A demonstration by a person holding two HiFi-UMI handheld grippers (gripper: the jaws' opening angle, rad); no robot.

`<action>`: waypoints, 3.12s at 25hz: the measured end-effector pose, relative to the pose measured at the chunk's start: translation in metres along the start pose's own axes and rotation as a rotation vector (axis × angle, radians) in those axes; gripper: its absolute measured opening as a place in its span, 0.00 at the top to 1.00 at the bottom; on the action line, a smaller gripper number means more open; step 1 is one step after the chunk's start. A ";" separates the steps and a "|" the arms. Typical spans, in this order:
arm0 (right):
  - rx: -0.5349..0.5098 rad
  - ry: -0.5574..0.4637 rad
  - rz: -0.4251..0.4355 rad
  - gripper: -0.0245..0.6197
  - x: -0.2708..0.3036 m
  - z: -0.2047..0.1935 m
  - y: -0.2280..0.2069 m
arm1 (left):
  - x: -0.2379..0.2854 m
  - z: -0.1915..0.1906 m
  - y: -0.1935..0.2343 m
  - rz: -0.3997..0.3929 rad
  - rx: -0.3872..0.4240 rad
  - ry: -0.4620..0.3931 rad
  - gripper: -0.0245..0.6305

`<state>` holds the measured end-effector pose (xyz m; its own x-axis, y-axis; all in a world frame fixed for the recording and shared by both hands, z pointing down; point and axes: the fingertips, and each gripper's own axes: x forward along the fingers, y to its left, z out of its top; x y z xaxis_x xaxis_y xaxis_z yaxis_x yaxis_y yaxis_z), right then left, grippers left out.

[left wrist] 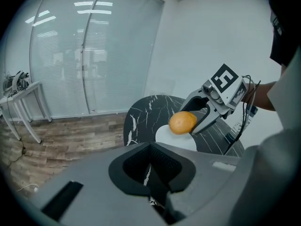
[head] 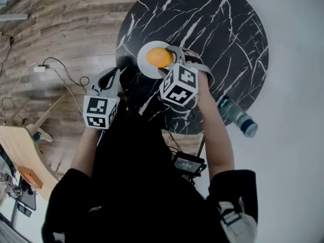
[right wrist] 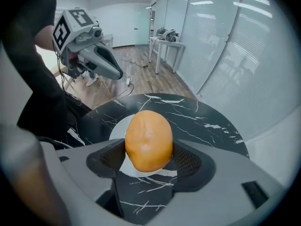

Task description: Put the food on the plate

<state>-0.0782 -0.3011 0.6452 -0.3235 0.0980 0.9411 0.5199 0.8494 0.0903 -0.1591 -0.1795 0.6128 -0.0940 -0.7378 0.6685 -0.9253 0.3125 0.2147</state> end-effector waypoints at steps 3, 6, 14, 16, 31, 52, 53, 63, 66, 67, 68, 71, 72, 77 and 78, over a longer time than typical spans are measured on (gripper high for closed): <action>0.020 -0.010 0.022 0.49 0.006 0.001 0.002 | 0.004 -0.002 -0.003 -0.010 0.003 0.008 0.96; 0.022 -0.008 0.038 0.49 0.012 0.001 0.006 | 0.007 -0.003 -0.004 -0.017 0.012 0.016 0.96; 0.057 -0.013 0.072 0.49 0.026 -0.001 0.011 | 0.007 -0.005 -0.002 -0.019 0.023 0.027 0.96; 0.064 -0.013 0.076 0.49 0.028 0.000 0.013 | 0.005 -0.010 -0.001 -0.017 0.018 0.035 0.96; 0.126 -0.030 0.027 0.49 0.030 -0.011 0.014 | 0.002 -0.018 -0.007 -0.027 0.036 0.052 0.96; 0.495 -0.423 -0.246 0.65 -0.051 0.000 0.030 | -0.007 -0.002 -0.044 -0.075 0.115 0.003 0.96; 0.551 -0.465 -0.277 0.77 -0.058 0.000 0.031 | -0.008 0.001 -0.046 -0.081 0.125 -0.006 0.96; 0.824 -0.655 -0.468 0.97 -0.092 0.014 0.058 | -0.033 0.019 -0.064 -0.144 0.195 -0.068 0.96; 0.839 -0.709 -0.553 0.97 -0.116 0.025 0.061 | -0.049 0.030 -0.065 -0.149 0.204 -0.103 0.96; 0.843 -0.727 -0.585 0.97 -0.125 0.028 0.061 | -0.056 0.035 -0.066 -0.153 0.209 -0.119 0.96; 0.847 -0.744 -0.617 0.97 -0.135 0.031 0.061 | -0.063 0.041 -0.069 -0.159 0.219 -0.137 0.96; 0.866 -0.769 -0.718 0.97 -0.165 0.037 0.063 | -0.088 0.062 -0.079 -0.188 0.260 -0.203 0.96; 0.868 -0.773 -0.752 0.97 -0.176 0.039 0.065 | -0.098 0.070 -0.083 -0.196 0.269 -0.231 0.96; 0.830 -0.863 -0.885 0.97 -0.235 0.059 0.082 | -0.150 0.106 -0.095 -0.222 0.299 -0.382 0.96; 0.816 -0.885 -0.906 0.97 -0.247 0.064 0.086 | -0.160 0.112 -0.097 -0.227 0.309 -0.408 0.96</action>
<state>-0.0040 -0.2197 0.3994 -0.7989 -0.5835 0.1459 -0.5852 0.8101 0.0360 -0.0958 -0.1584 0.4049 0.0426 -0.9571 0.2866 -0.9978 -0.0260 0.0616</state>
